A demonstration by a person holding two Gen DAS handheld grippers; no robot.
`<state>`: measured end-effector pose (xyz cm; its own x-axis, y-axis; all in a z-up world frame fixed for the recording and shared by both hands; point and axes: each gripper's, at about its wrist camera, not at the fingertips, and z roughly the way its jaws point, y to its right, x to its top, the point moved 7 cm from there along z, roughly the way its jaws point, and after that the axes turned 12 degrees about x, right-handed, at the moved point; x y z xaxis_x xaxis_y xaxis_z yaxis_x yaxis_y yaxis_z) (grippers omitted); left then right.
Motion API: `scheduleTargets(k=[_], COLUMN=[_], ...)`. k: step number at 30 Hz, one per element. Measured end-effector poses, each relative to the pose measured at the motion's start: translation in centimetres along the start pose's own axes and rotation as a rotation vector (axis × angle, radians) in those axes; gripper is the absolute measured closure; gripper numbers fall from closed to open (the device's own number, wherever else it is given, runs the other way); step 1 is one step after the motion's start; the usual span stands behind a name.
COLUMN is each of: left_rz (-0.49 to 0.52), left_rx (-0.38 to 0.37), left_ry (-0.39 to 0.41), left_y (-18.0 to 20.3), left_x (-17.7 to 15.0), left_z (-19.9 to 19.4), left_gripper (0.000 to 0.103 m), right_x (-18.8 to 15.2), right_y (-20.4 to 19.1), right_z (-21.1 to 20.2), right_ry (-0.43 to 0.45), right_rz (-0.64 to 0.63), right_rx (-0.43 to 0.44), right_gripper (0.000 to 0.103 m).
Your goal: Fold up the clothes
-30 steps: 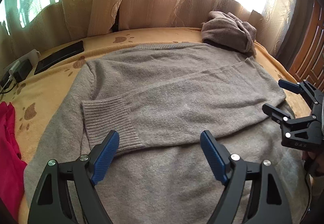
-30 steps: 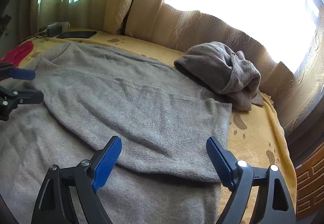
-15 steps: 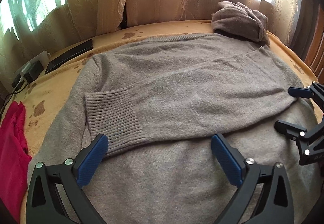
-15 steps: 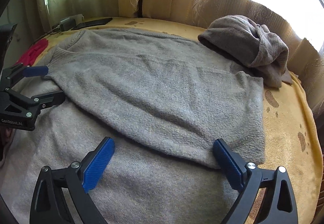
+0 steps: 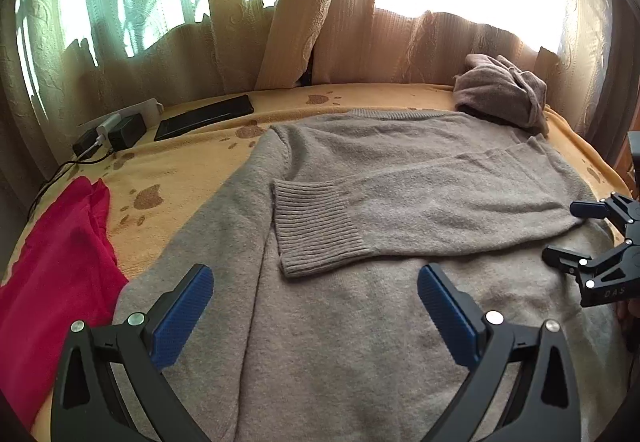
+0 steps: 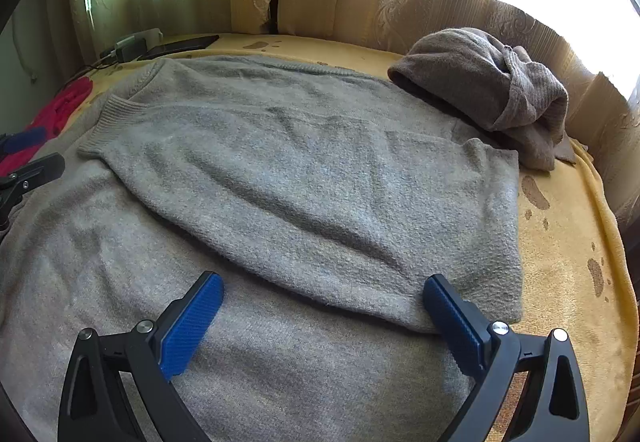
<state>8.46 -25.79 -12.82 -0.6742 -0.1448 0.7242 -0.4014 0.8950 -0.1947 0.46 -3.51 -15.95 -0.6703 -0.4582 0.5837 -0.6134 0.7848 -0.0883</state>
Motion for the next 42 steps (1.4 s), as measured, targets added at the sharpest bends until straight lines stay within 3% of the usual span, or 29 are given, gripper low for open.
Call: scheduleTargets(k=[5,8,12,16,18,25,29,36,42], left_rz=[-0.012,-0.020,-0.056,-0.160,-0.220,-0.322,-0.387,-0.439,-0.419], left_rx=[0.014,0.011,-0.005,-0.067,-0.061,0.083,0.137,0.089,0.055], left_ry=[0.034,0.044,0.048,0.036,0.045,0.029,-0.019,-0.079,-0.070], left_y=[-1.7,-2.7,-4.4,-7.7,-10.5,-20.4,-24.1,-24.6,-23.4], left_x=[-0.6,-1.1,-1.6,-2.2,-2.8,-6.9,-10.1,-13.4,-13.2], left_z=[-1.3,-1.8,-2.4,-3.3,-4.1,-5.5,-5.5,-5.1,-5.0], left_gripper=[0.000,0.000,0.000,0.000,0.000,0.000,0.000,0.000,0.000], right_x=[0.3,1.4,3.9,5.3,5.3,3.8,1.2,-3.7,-7.2], right_y=[-0.2,-1.7,-6.4,-13.1,-16.5,-27.4,-32.5,-40.3,-43.3], right_z=[-0.2,-1.7,-3.9,-4.2,-4.4,-5.2,-5.1,-5.0,-4.4], right_ry=[-0.018,0.015,0.066,0.072,0.083,0.136,0.112,0.059,0.001], right_rz=[0.004,0.002,-0.054,-0.222,-0.320,-0.687,-0.870,-1.174,-1.334], right_rx=[-0.009,-0.013,0.072,0.118,0.150,0.254,0.352,0.510,0.528], right_gripper=[0.001,0.001,0.001,0.001,0.001,0.001,0.001,0.001,0.001])
